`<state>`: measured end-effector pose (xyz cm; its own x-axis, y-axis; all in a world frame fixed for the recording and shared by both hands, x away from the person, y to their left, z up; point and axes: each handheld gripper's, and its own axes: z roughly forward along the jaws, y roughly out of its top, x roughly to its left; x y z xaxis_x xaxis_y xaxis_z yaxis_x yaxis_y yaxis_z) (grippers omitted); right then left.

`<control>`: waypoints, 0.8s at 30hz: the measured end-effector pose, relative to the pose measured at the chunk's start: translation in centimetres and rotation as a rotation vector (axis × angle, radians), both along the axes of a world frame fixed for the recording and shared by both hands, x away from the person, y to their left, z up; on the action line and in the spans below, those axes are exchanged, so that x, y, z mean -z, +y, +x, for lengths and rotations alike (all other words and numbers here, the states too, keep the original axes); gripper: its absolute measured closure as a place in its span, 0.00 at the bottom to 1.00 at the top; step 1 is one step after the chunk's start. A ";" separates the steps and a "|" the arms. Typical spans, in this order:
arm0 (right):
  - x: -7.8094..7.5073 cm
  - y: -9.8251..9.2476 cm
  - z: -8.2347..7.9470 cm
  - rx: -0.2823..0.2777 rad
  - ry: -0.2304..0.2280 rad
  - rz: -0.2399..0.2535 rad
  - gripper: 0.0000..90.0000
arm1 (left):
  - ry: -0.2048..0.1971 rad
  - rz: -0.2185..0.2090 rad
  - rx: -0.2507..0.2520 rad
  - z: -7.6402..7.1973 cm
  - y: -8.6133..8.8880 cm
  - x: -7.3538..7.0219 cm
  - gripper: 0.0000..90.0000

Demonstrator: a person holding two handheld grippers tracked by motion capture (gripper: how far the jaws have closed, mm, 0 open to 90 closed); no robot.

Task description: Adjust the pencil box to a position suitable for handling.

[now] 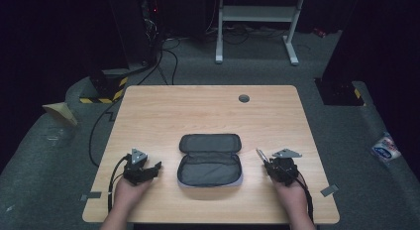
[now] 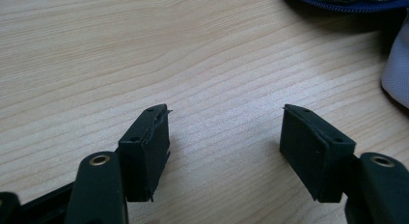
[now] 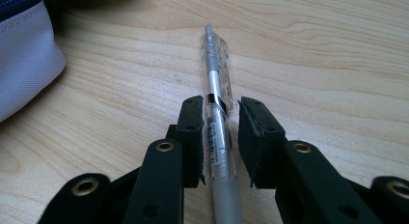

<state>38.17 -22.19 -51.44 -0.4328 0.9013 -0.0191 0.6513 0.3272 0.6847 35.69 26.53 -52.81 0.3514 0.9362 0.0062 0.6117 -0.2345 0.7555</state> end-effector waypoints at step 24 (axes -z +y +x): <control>0.0 0.1 -0.4 -0.019 -0.021 -0.025 0.87 | 0.000 0.000 -0.001 0.0 0.0 0.0 0.39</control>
